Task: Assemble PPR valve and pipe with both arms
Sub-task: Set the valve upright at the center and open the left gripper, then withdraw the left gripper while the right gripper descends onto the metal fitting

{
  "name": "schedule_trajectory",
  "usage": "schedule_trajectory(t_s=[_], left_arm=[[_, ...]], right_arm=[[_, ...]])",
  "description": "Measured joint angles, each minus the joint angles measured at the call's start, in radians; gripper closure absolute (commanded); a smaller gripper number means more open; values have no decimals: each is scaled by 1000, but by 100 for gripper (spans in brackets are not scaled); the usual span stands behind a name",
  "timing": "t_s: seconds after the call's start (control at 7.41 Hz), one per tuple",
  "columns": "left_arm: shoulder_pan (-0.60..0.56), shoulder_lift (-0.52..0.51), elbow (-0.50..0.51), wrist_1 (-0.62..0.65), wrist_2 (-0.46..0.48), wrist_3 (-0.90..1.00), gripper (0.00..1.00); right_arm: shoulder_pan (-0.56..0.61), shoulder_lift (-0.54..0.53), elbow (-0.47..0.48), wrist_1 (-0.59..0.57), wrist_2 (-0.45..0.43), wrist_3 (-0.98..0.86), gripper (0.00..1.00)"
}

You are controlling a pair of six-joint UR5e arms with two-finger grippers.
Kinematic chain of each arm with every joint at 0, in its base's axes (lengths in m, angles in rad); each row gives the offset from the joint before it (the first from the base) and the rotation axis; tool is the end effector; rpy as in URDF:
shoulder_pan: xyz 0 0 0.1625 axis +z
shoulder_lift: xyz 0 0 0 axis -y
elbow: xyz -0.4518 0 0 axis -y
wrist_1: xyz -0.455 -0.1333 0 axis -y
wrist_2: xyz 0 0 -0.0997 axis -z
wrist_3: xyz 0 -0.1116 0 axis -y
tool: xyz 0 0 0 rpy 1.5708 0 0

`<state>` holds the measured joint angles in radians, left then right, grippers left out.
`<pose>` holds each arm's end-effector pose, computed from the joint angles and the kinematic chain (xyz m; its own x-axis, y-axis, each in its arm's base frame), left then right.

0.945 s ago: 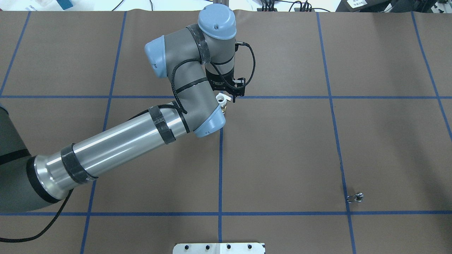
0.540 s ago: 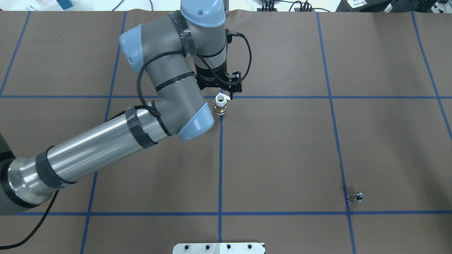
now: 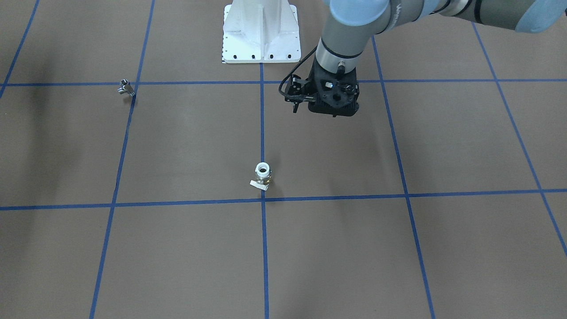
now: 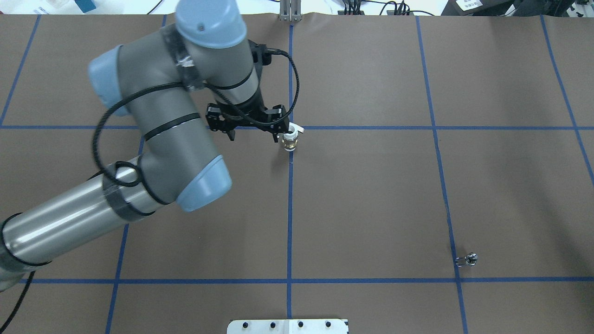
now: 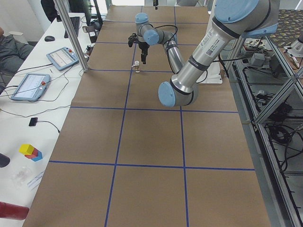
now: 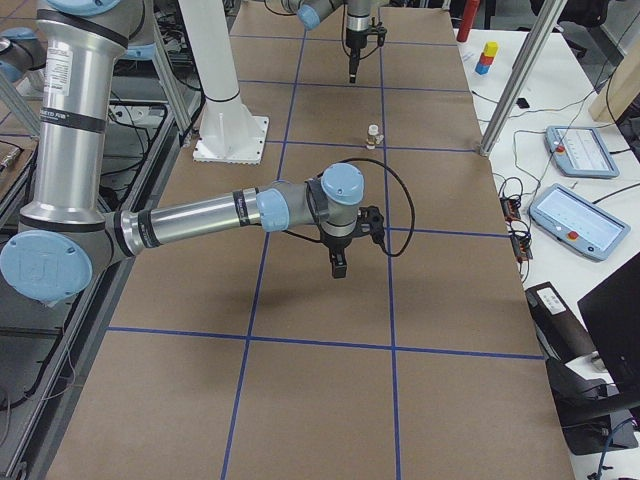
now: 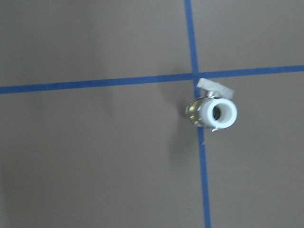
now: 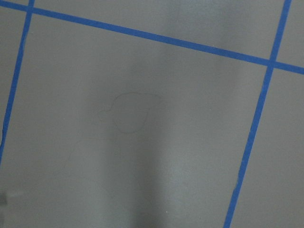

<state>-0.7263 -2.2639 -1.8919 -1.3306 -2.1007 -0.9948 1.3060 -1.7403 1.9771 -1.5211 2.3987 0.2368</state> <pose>0.4481 -0.5009 0.1229 0.6166 0.0809 -0.7831 -0.0322 0.9965 0.0776 -0.0771 -0.4796 0.5453 0.6406 -0.1502 0.7531 0.1037 0.9886 0.1090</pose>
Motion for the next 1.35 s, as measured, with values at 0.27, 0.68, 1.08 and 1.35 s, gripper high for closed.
schedule_trajectory(t_s=[0.27, 0.68, 1.08, 1.35], left_arm=[[-34, 57, -62, 23, 0, 30, 1], [-52, 100, -77, 27, 1, 64, 1], [-55, 105, -63, 27, 5, 90, 1], [-58, 107, -61, 28, 6, 100, 1]], right_arm=[[-146, -14, 2, 262, -40, 436, 1], [-460, -61, 83, 451, -253, 824, 1], [-711, -112, 181, 464, -439, 1005, 3], [-834, -135, 199, 463, -518, 1048, 3]])
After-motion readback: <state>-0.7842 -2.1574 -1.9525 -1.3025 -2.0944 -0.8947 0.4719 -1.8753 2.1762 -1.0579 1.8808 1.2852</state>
